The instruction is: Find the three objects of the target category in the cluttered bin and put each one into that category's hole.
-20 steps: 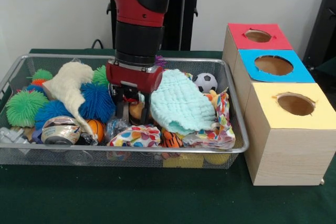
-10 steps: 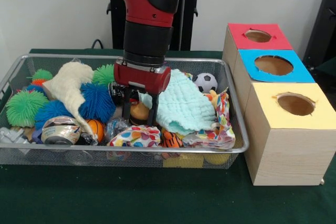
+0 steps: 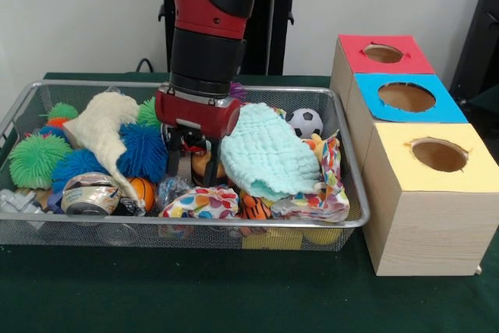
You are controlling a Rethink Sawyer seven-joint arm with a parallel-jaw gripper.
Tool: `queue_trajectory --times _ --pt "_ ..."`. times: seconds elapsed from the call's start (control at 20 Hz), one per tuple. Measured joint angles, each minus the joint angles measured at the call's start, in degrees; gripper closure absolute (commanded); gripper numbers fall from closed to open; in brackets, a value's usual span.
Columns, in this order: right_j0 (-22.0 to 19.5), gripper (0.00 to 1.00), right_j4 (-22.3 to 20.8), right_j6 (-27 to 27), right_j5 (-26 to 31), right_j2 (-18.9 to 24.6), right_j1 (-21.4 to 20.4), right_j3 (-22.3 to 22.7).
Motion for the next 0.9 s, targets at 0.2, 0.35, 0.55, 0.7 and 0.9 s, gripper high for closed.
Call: queue_trajectory --times 0.2,0.35,0.55,0.7,0.9 --pt "0.0 0.0 0.0 0.0 0.0 -0.7 -0.1 0.0" --pt "0.0 0.0 0.0 0.0 -0.4 -0.9 -0.1 0.0" --pt "-0.2 0.0 0.0 0.0 -1.0 -0.9 -0.1 0.0" --pt "-0.7 0.0 -0.1 0.0 -1.7 -0.8 0.0 0.0" --pt "-1.9 0.0 -0.7 0.0 -3.3 -0.8 0.1 0.0"
